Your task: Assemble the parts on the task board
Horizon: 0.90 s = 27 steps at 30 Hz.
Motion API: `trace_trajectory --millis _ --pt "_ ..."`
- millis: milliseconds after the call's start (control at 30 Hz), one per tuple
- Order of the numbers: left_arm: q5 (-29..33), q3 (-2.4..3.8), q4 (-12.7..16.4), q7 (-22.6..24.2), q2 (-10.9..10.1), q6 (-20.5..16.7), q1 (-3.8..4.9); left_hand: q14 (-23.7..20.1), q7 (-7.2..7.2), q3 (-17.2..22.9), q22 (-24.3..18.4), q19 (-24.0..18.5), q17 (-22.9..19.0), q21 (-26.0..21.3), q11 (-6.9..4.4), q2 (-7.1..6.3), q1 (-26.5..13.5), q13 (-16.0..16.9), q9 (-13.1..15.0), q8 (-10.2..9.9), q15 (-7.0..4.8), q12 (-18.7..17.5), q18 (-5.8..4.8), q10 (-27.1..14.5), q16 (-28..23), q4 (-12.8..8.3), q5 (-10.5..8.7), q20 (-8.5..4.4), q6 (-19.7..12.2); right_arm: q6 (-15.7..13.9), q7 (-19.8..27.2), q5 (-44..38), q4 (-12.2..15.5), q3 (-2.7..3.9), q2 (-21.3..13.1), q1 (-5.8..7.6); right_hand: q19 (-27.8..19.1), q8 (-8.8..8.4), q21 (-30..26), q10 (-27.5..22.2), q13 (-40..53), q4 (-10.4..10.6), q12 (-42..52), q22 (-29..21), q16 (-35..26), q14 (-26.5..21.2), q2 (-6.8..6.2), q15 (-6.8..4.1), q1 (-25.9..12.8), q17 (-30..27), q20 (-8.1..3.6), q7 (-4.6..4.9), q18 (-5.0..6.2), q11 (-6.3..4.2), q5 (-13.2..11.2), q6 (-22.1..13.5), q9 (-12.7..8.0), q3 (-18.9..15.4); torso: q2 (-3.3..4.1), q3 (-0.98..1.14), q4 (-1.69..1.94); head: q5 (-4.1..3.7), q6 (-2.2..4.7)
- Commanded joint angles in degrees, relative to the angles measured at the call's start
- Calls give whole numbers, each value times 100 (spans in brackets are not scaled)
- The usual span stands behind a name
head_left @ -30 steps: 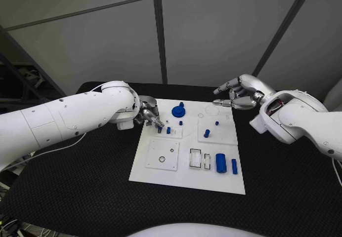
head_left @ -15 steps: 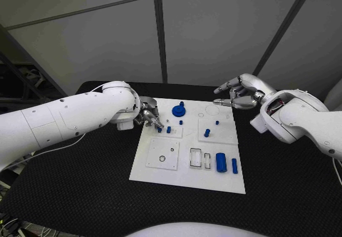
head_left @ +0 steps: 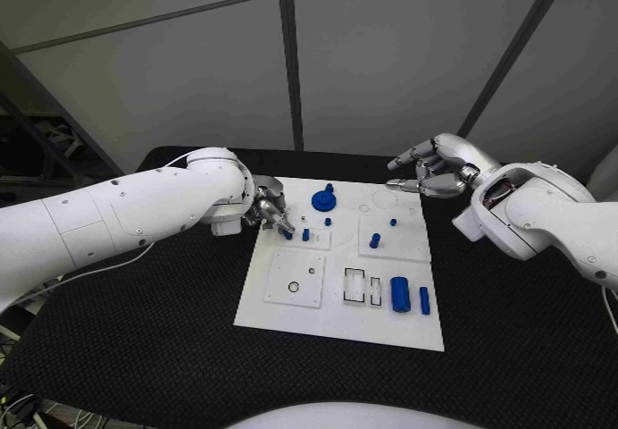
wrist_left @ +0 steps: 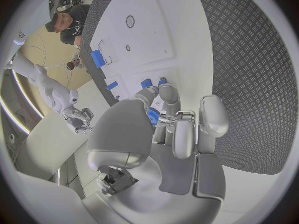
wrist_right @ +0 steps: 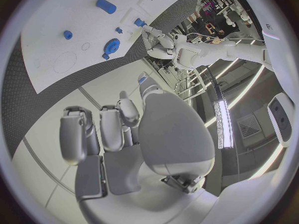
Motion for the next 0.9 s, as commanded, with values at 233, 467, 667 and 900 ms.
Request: trace_trajectory --millis 233,467,667,900 --pt "-179 1 -19 -42 28 40 -28 497 -10 929 -4 27 1106 2 -53 58 4 8 9 26 -48 22 0 264 -3 -897 22 5 41 20 28 2 14 3 2 12 72 -36 -19 29 7 29 34 690 -22 175 11 -31 -21 4 -48 10 93 3 25 46 -8 -8 -2 0 -1 -14 -5" --pt "-185 0 5 -35 37 95 -39 497 -10 929 -4 27 1106 2 -53 58 4 8 9 26 -48 22 0 264 -3 -897 22 5 41 25 29 2 15 3 1 12 72 -36 -19 29 7 29 34 690 -22 175 11 -31 -21 4 -48 10 93 3 25 46 -8 -8 -1 2 0 -20 -14" --pt "-186 -8 45 -70 42 265 -43 497 -13 938 -7 24 1104 -1 -54 52 -2 6 13 28 -49 18 1 268 -4 -906 31 4 47 30 26 2 17 3 3 12 72 -36 -19 29 7 29 34 690 -22 175 11 -31 -21 4 -48 10 93 3 25 46 -8 -8 1 1 2 -19 -22" --pt "-186 -21 38 -99 76 284 -46 495 -12 941 -10 21 1099 -4 -54 51 -5 1 15 28 -49 9 2 268 -8 -908 32 4 48 30 25 2 18 3 4 12 72 -36 -19 29 7 29 34 690 -22 175 11 -31 -21 4 -48 10 93 3 25 46 -8 -8 -3 2 -3 -14 -23"
